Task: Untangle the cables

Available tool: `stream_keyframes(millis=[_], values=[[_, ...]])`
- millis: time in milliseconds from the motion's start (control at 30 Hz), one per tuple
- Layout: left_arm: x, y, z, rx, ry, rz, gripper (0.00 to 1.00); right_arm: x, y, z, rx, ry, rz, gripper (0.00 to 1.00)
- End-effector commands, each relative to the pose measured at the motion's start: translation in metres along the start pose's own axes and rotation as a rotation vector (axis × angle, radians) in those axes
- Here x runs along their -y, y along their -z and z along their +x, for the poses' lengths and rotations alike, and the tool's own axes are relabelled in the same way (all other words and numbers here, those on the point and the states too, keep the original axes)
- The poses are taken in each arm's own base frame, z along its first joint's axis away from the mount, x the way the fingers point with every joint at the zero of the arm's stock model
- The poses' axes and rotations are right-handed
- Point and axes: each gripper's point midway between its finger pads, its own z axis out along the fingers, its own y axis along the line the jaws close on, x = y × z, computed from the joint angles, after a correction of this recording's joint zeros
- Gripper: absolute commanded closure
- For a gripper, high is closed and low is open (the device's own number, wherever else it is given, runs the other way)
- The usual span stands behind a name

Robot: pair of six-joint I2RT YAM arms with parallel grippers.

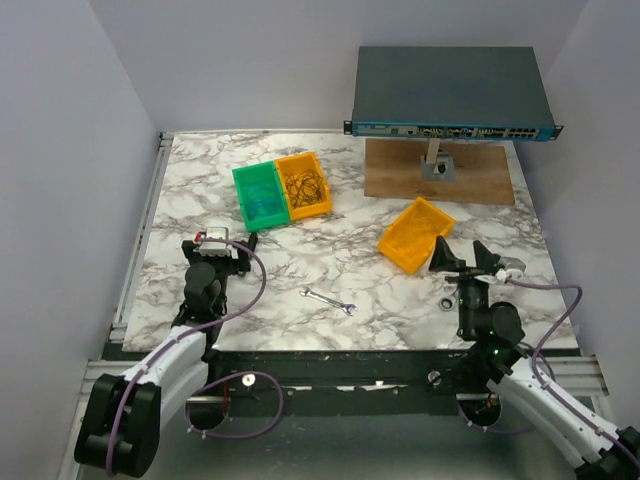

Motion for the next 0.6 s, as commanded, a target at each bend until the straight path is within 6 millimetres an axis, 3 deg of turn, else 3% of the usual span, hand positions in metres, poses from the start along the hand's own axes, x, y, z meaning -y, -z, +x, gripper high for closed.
stream_keyframes(millis=[0, 133, 233, 300, 467, 500, 567], values=[[-0.002, -0.007, -0.033, 0.167, -0.049, 0.011, 0.07, 0.034, 0.004, 0.035, 0.008, 0.240, 0.081, 0.00], [-0.011, -0.013, -0.038, 0.188, -0.042, -0.014, 0.08, 0.053, -0.013, 0.039, 0.024, 0.142, 0.183, 0.00], [-0.018, -0.020, -0.039, 0.184, -0.030, -0.033, 0.09, 0.053, -0.036, 0.062, -0.042, 0.161, 0.160, 0.00], [-0.024, -0.023, -0.044, 0.208, -0.020, -0.044, 0.09, 0.053, -0.046, 0.061, -0.020, 0.223, 0.152, 0.01], [-0.033, -0.030, -0.034, 0.252, 0.028, -0.028, 0.12, 0.072, -0.061, 0.087, -0.095, 0.189, 0.154, 0.03], [-0.032, -0.030, -0.039, 0.286, 0.017, -0.017, 0.13, 0.071, -0.066, 0.086, -0.085, 0.184, 0.139, 0.03], [-0.031, -0.035, -0.029, 0.217, 0.026, -0.018, 0.13, 0.071, -0.075, 0.097, -0.125, 0.179, 0.130, 0.00]])
